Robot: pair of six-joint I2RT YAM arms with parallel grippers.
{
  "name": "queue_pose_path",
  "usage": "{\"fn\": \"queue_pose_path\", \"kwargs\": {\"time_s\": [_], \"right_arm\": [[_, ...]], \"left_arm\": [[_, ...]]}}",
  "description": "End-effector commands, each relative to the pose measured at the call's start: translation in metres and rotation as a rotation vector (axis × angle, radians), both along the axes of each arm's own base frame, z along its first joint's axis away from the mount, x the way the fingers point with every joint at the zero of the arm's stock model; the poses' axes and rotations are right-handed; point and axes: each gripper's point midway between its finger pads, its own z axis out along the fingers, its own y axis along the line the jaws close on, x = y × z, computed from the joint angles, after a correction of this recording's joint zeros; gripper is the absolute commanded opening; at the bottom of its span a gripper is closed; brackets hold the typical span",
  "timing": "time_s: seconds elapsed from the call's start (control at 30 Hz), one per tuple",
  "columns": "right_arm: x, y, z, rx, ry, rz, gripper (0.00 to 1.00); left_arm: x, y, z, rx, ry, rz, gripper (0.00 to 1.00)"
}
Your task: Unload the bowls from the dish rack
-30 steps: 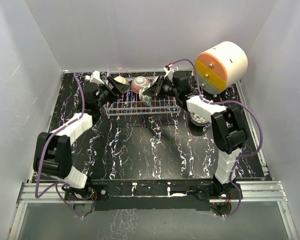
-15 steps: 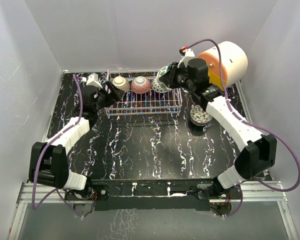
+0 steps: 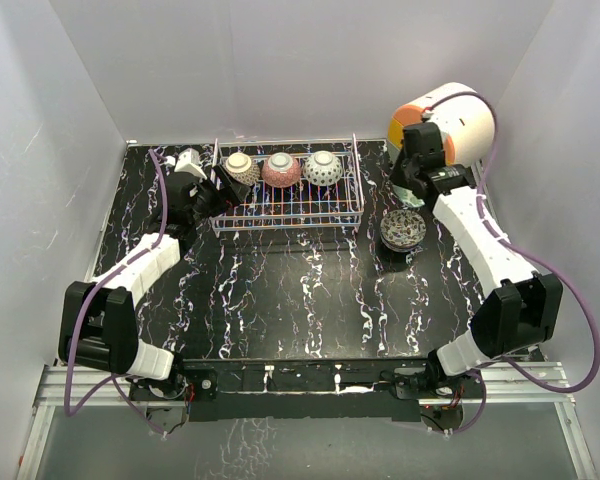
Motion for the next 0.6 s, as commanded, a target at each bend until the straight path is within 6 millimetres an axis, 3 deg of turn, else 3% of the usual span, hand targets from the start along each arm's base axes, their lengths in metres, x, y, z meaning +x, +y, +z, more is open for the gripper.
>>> {"fn": "queue_pose_path", "kwargs": {"time_s": [0.0, 0.27, 0.57], "right_arm": [[-0.001, -0.042, -0.001, 0.039, -0.003, -0.151, 0.07], [-0.002, -0.061, -0.053, -0.061, 0.199, -0.242, 0.08], [-0.004, -0.054, -0.067, -0.154, 0.304, -0.281, 0.07]], "left_arm": [[-0.002, 0.001, 0.0, 0.011, -0.007, -0.003, 0.82], [-0.002, 0.0, -0.003, 0.011, -0.003, -0.012, 0.82], [-0.003, -0.001, -0.009, 0.005, 0.01, -0.014, 0.82]]}}
